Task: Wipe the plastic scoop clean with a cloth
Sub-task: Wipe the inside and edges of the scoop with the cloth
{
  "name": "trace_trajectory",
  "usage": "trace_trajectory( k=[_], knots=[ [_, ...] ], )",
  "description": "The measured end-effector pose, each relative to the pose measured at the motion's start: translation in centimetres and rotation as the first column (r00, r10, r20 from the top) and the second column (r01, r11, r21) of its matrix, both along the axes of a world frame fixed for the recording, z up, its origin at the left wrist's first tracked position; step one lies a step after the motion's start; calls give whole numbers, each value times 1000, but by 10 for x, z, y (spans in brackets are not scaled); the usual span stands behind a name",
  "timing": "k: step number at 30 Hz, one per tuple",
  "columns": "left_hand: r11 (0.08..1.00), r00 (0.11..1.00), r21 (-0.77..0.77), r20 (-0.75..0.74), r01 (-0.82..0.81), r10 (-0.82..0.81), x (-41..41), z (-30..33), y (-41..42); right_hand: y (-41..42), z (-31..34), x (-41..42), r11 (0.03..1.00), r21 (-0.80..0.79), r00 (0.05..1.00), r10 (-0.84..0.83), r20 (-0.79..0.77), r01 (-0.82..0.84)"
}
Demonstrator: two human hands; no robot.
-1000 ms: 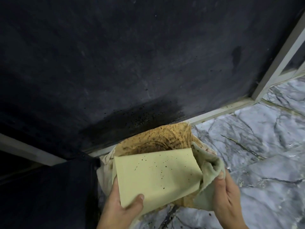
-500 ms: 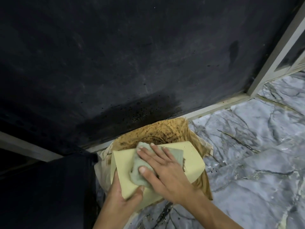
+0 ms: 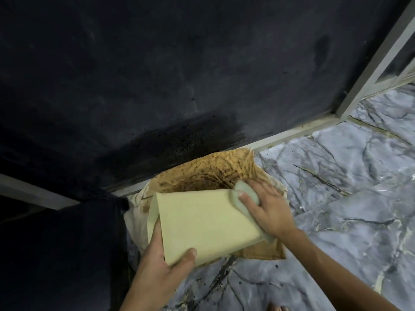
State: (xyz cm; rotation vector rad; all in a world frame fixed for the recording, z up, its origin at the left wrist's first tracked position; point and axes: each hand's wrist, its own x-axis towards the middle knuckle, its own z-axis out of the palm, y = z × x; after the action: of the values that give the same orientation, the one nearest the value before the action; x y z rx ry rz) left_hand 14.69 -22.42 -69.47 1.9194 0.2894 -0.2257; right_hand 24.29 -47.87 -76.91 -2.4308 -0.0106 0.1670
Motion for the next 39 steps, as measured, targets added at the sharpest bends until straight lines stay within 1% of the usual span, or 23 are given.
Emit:
trace_trajectory(
  k=[1,2,3,4,5,7,8,9,10,11,13,15,17,21,23,25,27,29,31,32,34,39],
  knots=[
    [1000,1000,-16,-8,3,-3,1,2,-1,-1,-2,0,995,16,995,-95,-35,96],
    [1000,1000,-16,-7,12,-12,3,1,1,4,-2,-2,988,4,987,-153,-58,153],
    [1000,1000,-5,-5,25,-25,3,2,1,13,1,-6,986,-31,985,-163,-59,161],
    [1000,1000,-1,1,30,-30,3,2,1,27,7,-13,990,-64,990,-130,-46,127],
    [999,999,13,8,35,-35,3,2,3,44,17,-20,995,-68,997,-69,-33,67],
    [998,997,29,32,63,-64,5,2,4,80,42,-32,995,-24,995,93,-35,-94],
    [996,995,9,46,87,-87,8,3,4,96,52,-35,981,5,981,192,-26,-192],
    [994,993,-11,51,105,-105,10,3,6,109,59,-35,958,30,958,285,11,-285],
    [995,995,-33,54,90,-88,11,2,7,118,64,-33,931,36,930,362,67,-364],
    [995,994,-52,68,88,-84,11,4,9,121,65,-30,904,30,900,422,108,-427],
    [999,998,-46,62,27,-24,10,5,7,110,57,-21,875,1,870,481,113,-484],
    [998,998,-31,21,-61,62,4,5,8,87,41,-16,892,-86,890,449,75,-443],
    [995,994,-18,-25,-102,102,0,2,12,62,27,-7,926,-159,934,354,47,-343],
    [993,987,-30,-110,-116,112,-2,4,15,26,6,16,969,-153,981,194,-5,-192],
    [994,983,-35,-156,-105,98,-6,7,13,12,-3,20,991,-63,992,114,-57,-118],
    [992,976,-67,-201,-103,88,-7,12,9,-1,-10,20,997,69,996,47,-79,-42],
    [988,967,-120,-244,-101,70,-4,17,5,-12,-12,18,974,224,995,-8,-98,30],
    [975,965,-198,-257,-104,50,6,26,1,-20,-11,17,931,361,996,-29,-83,57],
    [941,947,-248,-281,-230,158,23,33,-1,-25,-12,17,897,439,999,-23,-48,42],
    [922,931,-246,-287,-298,224,33,37,-2,-28,-14,17,884,467,999,-15,-36,30],
    [912,907,-197,-305,-359,291,52,44,-3,-31,-19,17,875,483,1000,3,-10,2],
    [901,881,-200,-371,-385,294,67,44,-5,-32,-20,22,896,438,997,59,45,-73]
  ],
)
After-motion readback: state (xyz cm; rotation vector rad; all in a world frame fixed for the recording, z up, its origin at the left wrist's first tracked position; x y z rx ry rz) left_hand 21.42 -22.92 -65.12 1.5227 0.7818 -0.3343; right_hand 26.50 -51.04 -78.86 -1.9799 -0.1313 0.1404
